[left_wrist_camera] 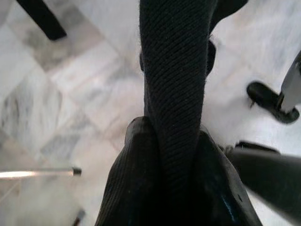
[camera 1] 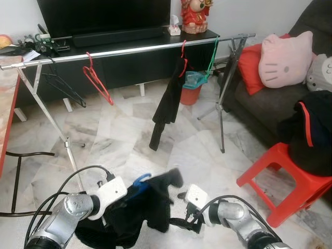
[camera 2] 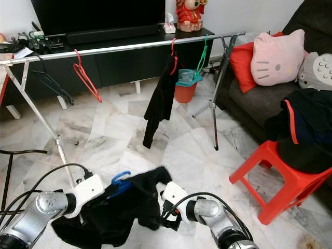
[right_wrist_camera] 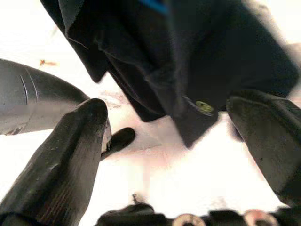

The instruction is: Hang hanger

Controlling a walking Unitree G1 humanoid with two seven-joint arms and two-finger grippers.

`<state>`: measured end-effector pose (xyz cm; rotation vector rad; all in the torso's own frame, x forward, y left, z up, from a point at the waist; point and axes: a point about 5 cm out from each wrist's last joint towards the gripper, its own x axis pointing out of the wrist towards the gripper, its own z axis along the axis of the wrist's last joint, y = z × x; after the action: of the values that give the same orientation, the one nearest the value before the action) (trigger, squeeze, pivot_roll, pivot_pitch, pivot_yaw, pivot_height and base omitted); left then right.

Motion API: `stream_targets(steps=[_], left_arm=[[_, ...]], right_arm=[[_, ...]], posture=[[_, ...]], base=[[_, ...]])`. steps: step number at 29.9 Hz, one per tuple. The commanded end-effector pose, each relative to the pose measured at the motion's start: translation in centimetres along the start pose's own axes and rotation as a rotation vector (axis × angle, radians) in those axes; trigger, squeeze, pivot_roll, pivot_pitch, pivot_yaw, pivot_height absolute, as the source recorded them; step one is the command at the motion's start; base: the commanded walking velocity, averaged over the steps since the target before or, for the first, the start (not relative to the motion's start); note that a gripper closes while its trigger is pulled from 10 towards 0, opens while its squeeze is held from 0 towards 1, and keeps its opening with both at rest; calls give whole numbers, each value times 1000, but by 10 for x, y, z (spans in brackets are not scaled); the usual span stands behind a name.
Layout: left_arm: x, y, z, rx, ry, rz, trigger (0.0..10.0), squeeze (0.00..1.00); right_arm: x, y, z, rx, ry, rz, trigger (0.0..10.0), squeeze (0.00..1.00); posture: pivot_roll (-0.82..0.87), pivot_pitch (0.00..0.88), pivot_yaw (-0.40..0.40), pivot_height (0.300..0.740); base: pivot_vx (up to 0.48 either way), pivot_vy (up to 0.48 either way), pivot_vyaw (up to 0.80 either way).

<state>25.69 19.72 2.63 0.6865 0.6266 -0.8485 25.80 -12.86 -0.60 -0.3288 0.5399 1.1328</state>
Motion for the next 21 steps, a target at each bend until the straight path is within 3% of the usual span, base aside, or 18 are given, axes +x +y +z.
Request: stream_targets(steps=[1, 4, 7, 12, 21], left_arm=[[0, 1, 4, 39, -20, -3, 10000, 0], [-1, -1, 7, 64, -45, -30, 10000, 0], [-8, -1, 9, 147, -56, -93, 10000, 0], [-22, 2, 13, 207, -89, -192, 10000, 0], [-30, 6, 24, 252, -118, -249, 10000, 0]], right_arm=[[-5, -5, 6, -35, -19, 2, 10000, 0], [-9, -10, 10, -57, -25, 1, 10000, 0], [-18, -19, 18, -98, -30, 12, 10000, 0], [-30, -28, 15, -130, 27, 16, 10000, 0], [-33, -26, 8, -116, 65, 56, 10000, 0]], posture=[[72, 0, -24, 740], [72, 0, -28, 740], [75, 0, -29, 740], [78, 0, -37, 740], [82, 0, -47, 740]], base=[[0, 0, 0], [0, 0, 0], [0, 0, 0], [0, 0, 0], [0, 0, 0]])
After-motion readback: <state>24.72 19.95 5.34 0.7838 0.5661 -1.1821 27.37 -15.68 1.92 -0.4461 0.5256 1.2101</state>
